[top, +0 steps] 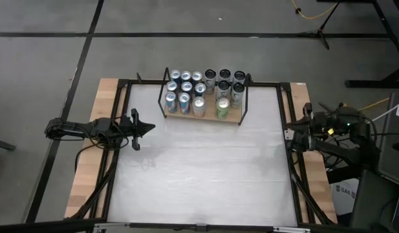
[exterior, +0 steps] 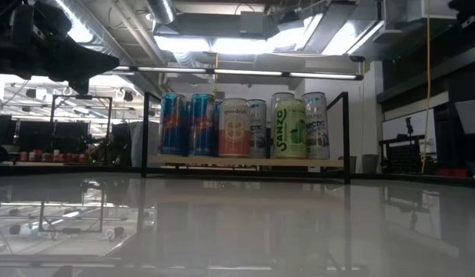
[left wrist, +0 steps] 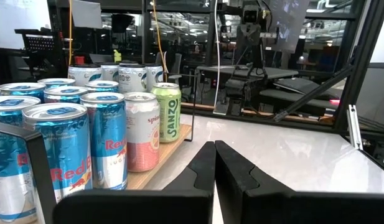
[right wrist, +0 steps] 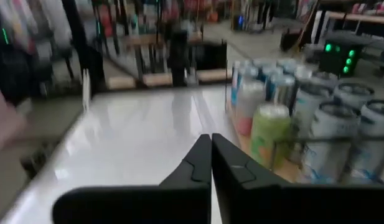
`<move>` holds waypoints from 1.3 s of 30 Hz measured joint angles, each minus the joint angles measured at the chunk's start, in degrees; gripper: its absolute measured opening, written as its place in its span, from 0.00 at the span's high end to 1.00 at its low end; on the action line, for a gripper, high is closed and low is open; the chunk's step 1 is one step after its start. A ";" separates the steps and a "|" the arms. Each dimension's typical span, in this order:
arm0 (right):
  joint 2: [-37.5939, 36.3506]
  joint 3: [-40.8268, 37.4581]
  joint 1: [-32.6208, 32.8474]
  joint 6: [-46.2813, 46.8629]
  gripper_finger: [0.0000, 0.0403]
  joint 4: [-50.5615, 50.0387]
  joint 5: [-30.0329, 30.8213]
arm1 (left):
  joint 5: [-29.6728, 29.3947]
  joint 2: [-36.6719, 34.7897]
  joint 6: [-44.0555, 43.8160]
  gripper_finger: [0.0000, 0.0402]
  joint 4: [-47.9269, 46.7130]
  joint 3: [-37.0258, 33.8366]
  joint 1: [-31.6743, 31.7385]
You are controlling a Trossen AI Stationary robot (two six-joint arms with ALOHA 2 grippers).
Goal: Place canned beverage on shelf
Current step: Return to Home Position
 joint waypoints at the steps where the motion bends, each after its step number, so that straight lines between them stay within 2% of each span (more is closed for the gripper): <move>1: 0.00 -0.07 0.00 2.18 1.00 2.12 0.00 | 0.02 0.00 0.02 1.00 -0.02 0.00 -0.02; 4: -0.07 -1.76 0.00 6.73 1.00 10.15 0.25 | 0.02 0.00 0.00 1.00 -0.02 0.00 0.00; 7: -0.07 -4.98 0.00 6.89 1.00 16.89 0.39 | 0.01 0.00 0.00 1.00 0.00 0.00 -0.02; 14: -0.09 -15.21 0.00 6.75 1.00 23.78 -2.07 | 0.02 0.00 0.02 1.00 -0.02 0.00 -0.02; 19: -0.10 -19.44 0.00 6.94 1.00 23.96 -2.99 | 0.00 0.00 0.00 1.00 0.00 0.00 -0.01; 39: -0.13 -27.48 0.81 6.71 1.00 22.59 -2.90 | 0.02 0.02 0.00 1.00 -0.02 0.00 0.00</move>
